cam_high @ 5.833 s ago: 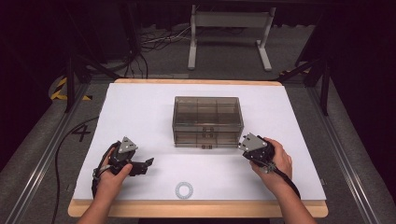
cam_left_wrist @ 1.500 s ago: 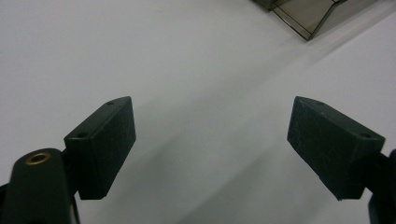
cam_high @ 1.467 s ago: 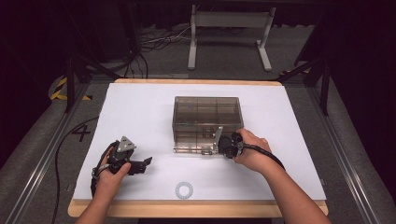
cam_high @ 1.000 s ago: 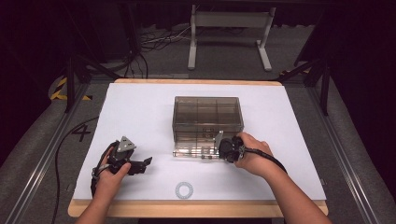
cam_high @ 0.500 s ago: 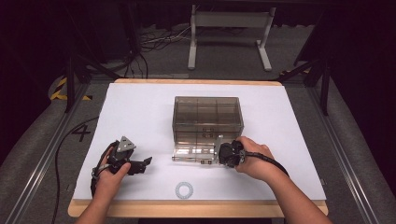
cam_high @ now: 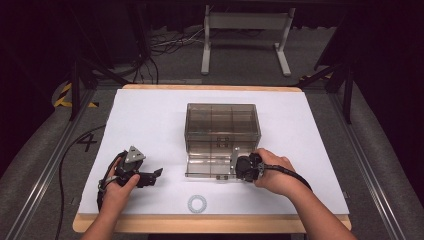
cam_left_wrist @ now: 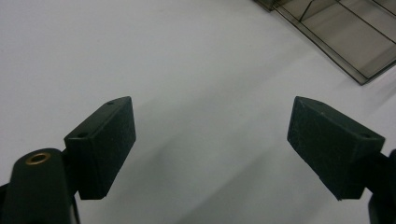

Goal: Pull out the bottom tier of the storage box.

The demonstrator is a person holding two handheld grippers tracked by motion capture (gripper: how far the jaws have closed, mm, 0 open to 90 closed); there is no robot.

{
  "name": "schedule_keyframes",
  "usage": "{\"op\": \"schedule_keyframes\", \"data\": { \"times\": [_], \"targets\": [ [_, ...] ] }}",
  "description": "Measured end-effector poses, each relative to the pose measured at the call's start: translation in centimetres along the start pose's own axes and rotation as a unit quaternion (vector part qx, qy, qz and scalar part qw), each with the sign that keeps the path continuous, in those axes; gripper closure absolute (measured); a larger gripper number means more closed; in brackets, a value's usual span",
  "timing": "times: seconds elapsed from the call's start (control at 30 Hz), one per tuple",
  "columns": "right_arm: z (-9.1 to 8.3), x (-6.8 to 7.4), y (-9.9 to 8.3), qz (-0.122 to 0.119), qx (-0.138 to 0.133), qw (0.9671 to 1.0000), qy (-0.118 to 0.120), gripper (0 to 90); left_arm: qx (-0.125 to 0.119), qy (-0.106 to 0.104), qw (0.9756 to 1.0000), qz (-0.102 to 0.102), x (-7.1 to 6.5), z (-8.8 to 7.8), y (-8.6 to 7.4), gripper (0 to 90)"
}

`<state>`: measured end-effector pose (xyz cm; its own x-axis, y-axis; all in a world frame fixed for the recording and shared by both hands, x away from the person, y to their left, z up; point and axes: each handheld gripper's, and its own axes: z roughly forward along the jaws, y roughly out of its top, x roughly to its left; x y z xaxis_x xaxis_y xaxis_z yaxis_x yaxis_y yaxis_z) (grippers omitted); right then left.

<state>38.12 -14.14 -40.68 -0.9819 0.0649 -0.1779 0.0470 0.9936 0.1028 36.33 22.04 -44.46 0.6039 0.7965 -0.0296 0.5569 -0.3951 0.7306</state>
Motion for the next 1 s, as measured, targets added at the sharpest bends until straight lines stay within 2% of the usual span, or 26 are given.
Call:
{"op": "schedule_keyframes", "data": {
  "times": [1.0],
  "targets": [
    [-0.15,0.82,-0.27,-0.003,-0.004,0.9999,0.01,86.4,0.0,0.002,1.0,0.0,0.15,-0.08,-0.01,16.2]
  ]
}}
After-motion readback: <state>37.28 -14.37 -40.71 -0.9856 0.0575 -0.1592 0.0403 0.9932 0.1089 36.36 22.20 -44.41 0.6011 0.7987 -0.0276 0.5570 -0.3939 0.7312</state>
